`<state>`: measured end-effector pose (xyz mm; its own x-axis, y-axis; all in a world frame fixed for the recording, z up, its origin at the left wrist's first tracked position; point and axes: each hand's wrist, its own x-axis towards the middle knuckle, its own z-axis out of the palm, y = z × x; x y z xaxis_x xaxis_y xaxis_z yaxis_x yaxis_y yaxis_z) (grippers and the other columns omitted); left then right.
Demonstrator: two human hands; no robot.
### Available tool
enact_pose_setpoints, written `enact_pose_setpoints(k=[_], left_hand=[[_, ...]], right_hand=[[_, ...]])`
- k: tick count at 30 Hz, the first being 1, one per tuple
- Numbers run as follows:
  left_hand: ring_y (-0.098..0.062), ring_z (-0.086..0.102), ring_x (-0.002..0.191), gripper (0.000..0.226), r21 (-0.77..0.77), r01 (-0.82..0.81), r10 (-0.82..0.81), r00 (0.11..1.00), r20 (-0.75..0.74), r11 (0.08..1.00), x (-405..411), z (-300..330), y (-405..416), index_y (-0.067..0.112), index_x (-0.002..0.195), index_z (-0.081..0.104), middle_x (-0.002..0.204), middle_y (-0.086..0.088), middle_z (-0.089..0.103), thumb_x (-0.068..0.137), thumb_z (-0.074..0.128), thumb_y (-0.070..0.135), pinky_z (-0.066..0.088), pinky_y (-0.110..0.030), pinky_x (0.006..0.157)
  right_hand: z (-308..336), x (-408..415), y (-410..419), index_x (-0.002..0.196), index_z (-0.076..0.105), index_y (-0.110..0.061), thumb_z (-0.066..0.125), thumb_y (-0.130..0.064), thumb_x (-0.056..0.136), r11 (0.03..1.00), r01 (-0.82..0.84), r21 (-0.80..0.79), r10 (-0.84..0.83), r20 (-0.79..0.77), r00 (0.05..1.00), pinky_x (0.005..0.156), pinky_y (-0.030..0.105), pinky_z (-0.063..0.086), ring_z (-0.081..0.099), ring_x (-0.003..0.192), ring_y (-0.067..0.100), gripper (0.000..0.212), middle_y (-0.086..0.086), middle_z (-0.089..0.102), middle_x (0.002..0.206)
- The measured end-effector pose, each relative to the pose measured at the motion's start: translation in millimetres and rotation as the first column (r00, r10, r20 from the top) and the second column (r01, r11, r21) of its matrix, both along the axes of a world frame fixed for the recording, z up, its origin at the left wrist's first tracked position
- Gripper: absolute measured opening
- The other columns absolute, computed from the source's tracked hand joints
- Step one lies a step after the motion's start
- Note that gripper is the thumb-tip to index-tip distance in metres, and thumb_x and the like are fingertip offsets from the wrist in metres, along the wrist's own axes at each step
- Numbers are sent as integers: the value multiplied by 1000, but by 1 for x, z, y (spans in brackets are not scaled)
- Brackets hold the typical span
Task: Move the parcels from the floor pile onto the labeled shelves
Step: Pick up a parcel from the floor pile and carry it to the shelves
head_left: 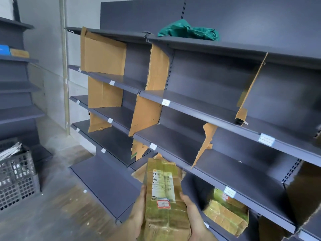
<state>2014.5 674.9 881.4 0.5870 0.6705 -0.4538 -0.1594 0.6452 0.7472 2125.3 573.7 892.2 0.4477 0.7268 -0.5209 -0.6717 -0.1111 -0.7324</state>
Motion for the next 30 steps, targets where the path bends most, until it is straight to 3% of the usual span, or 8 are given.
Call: enact_pose_setpoints(k=[3,9,19,26,30], left_hand=[[-24,73,56,61,18,69,-68,997,-40,997,4,-5,14,12,101,73,71,-12,76,100,34,58,52,-28,52],[-33,74,87,62,116,208,-193,972,-133,971,30,7,17,18,105,75,93,-14,77,95,39,67,56,-41,82],[-33,72,96,66,131,240,-223,966,-133,962,52,14,6,21,105,76,98,-12,77,90,40,74,51,-52,99],[-34,73,93,58,134,111,-101,992,-82,985,37,22,33,18,99,77,100,-13,76,79,60,70,55,-55,92],[-30,71,89,25,172,-46,53,998,-36,984,13,32,55,21,92,70,97,-12,75,92,61,44,56,-49,90]], right_hand=[[6,-1,3,117,75,-2,52,-41,100,999,30,-34,-28,45,999,88,49,55,75,92,41,49,27,73,112],[26,7,-14,123,74,-11,47,-49,102,995,93,-46,-87,120,989,106,50,50,70,111,36,51,18,74,119],[35,24,-36,118,75,-13,47,-48,102,990,140,-11,-136,175,975,83,39,59,76,95,28,48,13,77,113],[36,21,-4,116,76,-14,51,-48,100,991,127,39,-133,180,975,101,48,54,74,102,33,46,14,76,114],[36,8,33,121,74,-14,50,-49,100,996,64,67,-76,188,979,97,47,55,73,106,33,48,15,75,118]])
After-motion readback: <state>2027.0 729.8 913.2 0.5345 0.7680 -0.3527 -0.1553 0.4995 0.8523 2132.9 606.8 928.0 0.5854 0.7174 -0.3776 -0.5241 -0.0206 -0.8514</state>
